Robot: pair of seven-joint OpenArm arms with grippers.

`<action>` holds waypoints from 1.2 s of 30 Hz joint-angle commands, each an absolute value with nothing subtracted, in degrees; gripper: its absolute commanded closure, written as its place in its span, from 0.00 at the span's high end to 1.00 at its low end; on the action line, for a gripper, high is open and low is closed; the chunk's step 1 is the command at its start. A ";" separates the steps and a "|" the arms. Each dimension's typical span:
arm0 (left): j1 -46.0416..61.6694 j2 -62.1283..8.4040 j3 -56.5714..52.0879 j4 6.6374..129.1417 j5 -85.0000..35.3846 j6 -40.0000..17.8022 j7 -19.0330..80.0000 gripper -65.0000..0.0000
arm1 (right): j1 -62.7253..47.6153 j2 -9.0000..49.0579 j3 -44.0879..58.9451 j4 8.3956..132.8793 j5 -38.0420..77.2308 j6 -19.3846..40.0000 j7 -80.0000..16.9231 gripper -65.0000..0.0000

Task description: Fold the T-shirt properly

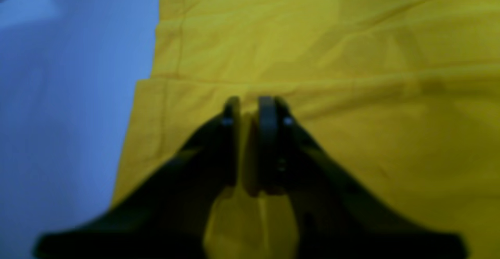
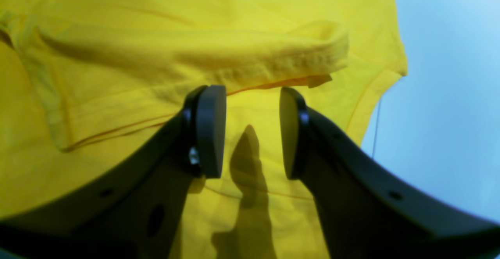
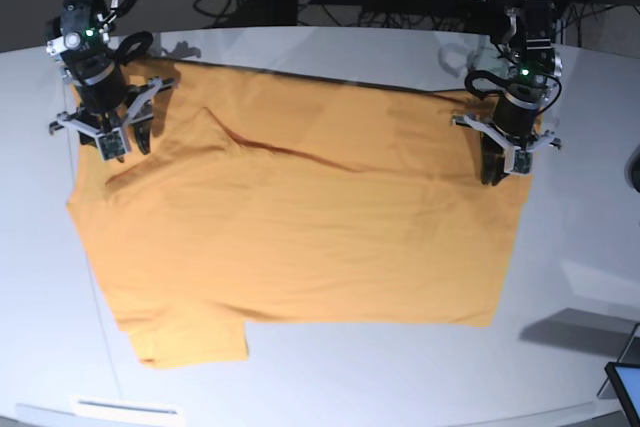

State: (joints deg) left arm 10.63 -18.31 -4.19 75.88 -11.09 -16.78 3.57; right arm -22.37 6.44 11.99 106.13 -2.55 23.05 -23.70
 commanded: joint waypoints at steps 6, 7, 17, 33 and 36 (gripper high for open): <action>10.86 -19.21 -4.44 72.84 -10.42 -16.31 5.49 0.00 | -22.11 6.64 12.09 106.95 -2.07 22.81 -22.29 0.35; 10.95 -19.12 -4.44 72.84 -10.42 -16.31 5.49 0.00 | -22.11 6.64 12.09 106.95 -2.07 22.81 -22.29 0.35; 14.99 -18.33 -4.53 73.45 -10.51 -16.31 5.49 0.00 | -22.46 6.64 12.26 106.95 -2.07 22.81 -22.29 0.35; 15.87 -17.36 -6.02 78.73 -10.51 -16.22 16.75 0.00 | -22.55 6.64 12.09 106.95 -2.07 22.81 -23.69 0.35; 16.75 -17.01 -8.75 85.67 -10.51 -16.22 22.29 0.00 | -22.29 6.64 12.09 106.95 -2.07 22.81 -24.66 0.35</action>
